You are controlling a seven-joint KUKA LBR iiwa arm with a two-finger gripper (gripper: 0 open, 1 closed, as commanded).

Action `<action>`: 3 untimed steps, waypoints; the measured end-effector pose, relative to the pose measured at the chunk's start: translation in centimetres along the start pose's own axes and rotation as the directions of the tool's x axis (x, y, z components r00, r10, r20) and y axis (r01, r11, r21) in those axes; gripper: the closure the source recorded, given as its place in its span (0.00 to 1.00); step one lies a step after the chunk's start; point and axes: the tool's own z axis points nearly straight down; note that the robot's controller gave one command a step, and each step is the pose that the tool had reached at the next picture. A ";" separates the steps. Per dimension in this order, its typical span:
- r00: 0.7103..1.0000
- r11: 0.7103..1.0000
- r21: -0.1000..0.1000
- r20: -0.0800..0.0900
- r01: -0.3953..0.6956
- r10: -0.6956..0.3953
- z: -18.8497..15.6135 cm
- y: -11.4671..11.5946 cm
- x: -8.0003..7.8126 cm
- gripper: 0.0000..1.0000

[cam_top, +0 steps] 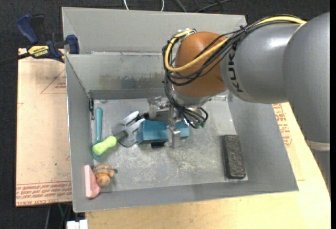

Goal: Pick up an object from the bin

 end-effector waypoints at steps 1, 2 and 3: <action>0.991 0.991 0.001 -0.006 -0.131 0.131 1.9 -1.1 1.7 0.00; 0.965 0.965 0.000 -0.002 -0.263 0.263 2.7 -2.9 -2.9 1.00; 0.965 0.965 0.000 -0.002 -0.264 0.264 2.7 -2.9 -2.9 1.00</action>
Offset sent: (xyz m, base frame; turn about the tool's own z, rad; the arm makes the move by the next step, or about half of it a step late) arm 0.0353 -0.0198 -0.0290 0.2668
